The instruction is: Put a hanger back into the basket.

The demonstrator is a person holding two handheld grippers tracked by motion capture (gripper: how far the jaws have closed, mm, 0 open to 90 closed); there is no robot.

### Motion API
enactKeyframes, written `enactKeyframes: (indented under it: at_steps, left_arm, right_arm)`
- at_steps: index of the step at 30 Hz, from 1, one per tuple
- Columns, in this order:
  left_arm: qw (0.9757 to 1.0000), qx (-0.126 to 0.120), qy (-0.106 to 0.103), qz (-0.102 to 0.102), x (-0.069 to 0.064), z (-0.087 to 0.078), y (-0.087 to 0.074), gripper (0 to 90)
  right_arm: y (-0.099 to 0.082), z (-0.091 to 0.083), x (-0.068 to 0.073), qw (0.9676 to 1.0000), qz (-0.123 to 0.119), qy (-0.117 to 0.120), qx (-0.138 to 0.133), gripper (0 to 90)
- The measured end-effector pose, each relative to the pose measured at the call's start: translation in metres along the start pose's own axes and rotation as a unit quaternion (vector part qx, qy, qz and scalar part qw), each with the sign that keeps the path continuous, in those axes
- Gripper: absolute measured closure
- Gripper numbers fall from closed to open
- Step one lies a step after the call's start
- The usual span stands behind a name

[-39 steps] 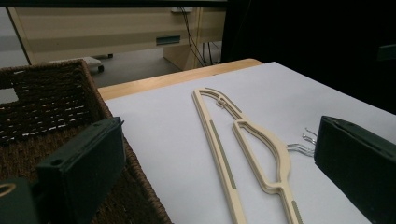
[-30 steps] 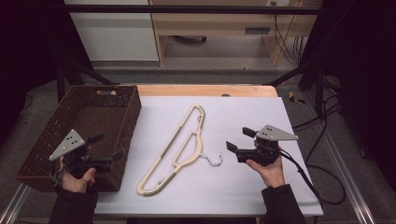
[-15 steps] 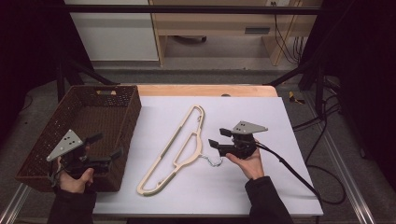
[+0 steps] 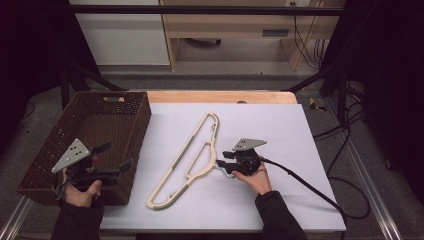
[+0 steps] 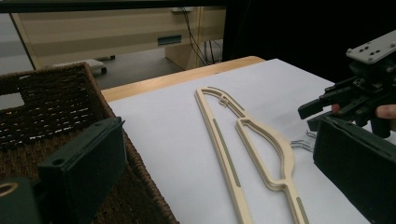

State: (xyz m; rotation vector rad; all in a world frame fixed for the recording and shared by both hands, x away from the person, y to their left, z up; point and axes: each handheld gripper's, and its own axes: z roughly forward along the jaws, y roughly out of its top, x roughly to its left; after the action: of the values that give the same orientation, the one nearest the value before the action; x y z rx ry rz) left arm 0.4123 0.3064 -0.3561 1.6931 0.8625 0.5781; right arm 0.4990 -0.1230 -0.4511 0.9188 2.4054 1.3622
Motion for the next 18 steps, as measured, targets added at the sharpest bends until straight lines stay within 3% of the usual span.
enactKeyframes:
  at_steps: [9, 18]
  left_arm:
    - [1.0000, 0.005, -0.001, 0.005, -0.002, 0.002, -0.001, 2.4]
    - [0.9999, 0.008, -0.005, 0.007, -0.004, 0.005, 0.000, 2.6]
  right_arm:
    - [-0.012, 0.017, -0.002, 0.9992, 0.001, 0.002, 0.041, 67.9]
    - [-0.016, 0.023, -0.004, 0.9984, -0.008, 0.011, 0.054, 77.8]
